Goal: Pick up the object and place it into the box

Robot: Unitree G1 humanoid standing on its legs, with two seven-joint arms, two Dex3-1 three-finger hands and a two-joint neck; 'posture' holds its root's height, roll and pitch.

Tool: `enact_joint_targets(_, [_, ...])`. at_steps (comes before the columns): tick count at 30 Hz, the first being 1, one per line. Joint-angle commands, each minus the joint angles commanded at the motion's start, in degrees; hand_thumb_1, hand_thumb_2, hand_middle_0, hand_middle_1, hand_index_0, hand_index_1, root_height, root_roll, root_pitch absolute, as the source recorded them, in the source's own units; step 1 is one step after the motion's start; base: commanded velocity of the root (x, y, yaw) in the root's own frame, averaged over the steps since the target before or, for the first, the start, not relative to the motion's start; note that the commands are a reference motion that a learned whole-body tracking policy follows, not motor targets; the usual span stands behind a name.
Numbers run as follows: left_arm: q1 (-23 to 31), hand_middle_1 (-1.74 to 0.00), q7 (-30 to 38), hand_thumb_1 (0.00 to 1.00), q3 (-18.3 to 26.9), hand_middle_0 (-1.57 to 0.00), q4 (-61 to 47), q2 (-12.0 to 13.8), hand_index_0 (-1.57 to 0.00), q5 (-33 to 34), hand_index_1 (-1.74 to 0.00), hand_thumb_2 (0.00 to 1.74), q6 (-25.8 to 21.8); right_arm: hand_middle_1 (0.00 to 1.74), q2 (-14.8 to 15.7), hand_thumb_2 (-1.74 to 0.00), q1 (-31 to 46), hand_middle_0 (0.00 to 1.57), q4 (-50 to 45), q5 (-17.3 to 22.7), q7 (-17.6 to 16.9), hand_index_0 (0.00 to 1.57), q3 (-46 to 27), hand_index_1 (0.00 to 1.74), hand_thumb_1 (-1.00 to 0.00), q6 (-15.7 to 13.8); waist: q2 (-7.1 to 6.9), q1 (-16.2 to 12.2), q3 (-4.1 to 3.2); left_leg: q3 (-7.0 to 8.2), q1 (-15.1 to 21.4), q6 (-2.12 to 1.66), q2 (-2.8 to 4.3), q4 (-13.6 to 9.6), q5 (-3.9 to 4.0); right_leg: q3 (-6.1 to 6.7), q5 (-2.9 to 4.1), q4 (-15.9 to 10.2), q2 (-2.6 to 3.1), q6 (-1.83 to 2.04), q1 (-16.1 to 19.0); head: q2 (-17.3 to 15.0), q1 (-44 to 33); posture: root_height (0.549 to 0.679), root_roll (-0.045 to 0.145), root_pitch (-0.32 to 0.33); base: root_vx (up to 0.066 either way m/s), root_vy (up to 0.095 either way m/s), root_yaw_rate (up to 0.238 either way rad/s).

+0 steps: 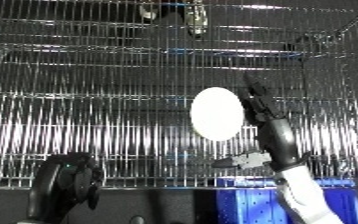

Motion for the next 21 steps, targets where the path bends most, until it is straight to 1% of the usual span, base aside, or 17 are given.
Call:
enact_joint_targets(6, [-0.9, -1.74, 0.2, 1.00, -0.2, -1.57, -0.2, 0.2, -1.57, -0.3, -1.74, 1.74, 0.5, 0.00, 0.3, 0.00, -2.9, 0.00, 2.0, 1.6, 1.2, 0.00, 1.3, 0.00, 0.00, 0.7, 0.49, 0.5, 0.00, -0.17, -1.2, 0.07, -0.05, 0.7, 0.00, 0.05, -0.13, 0.9, -0.11, -0.11, -1.4, 1.2, 0.9, 0.595, 0.045, 0.170, 0.005, 0.007, 0.027])
enact_joint_targets(10, [-1.6, -1.74, 0.4, 1.00, -0.3, -1.57, -0.1, 0.5, -1.57, -0.7, -1.74, 1.74, 0.8, 0.00, 0.4, 0.00, -4.8, 0.00, 3.4, 2.6, 1.9, 0.00, 1.9, 0.00, 0.00, 0.7, 0.78, 0.8, 0.00, -0.28, -1.8, 0.12, -0.15, 1.1, -0.01, 0.04, -0.21, 1.4, -0.12, -0.20, -2.0, 2.2, 1.3, 0.593, 0.045, 0.174, 0.002, -0.004, 0.034])
enact_joint_targets(15, [-2.3, -1.74, 0.6, 1.00, -0.6, -1.57, 0.0, 0.6, -1.57, -0.8, -1.74, 1.74, 1.2, 0.00, 0.6, 0.00, -6.7, 0.00, 4.3, 3.4, 2.6, 0.00, 2.6, 0.00, 0.00, 0.4, 0.95, 1.1, 0.00, -0.42, -2.1, 0.19, -0.29, 1.1, 0.16, -0.07, -0.26, 1.7, -0.05, -0.37, -2.3, 2.3, 1.8, 0.592, 0.046, 0.176, 0.000, -0.012, 0.036])
enact_joint_targets(21, [-2.7, -1.74, 0.8, 1.00, -0.8, -1.57, 0.0, 0.7, -1.57, -1.0, -1.74, 1.74, 1.3, 0.52, 0.8, -0.52, -8.0, 0.47, 4.8, 3.9, 3.3, 0.47, 3.0, 0.52, -0.30, -0.1, 1.05, 1.3, 0.00, -0.58, -2.5, 0.19, -0.33, 1.5, 0.23, -0.26, -0.35, 2.1, 0.03, -0.49, -2.8, 2.0, 2.0, 0.591, 0.047, 0.177, 0.000, -0.014, 0.023])
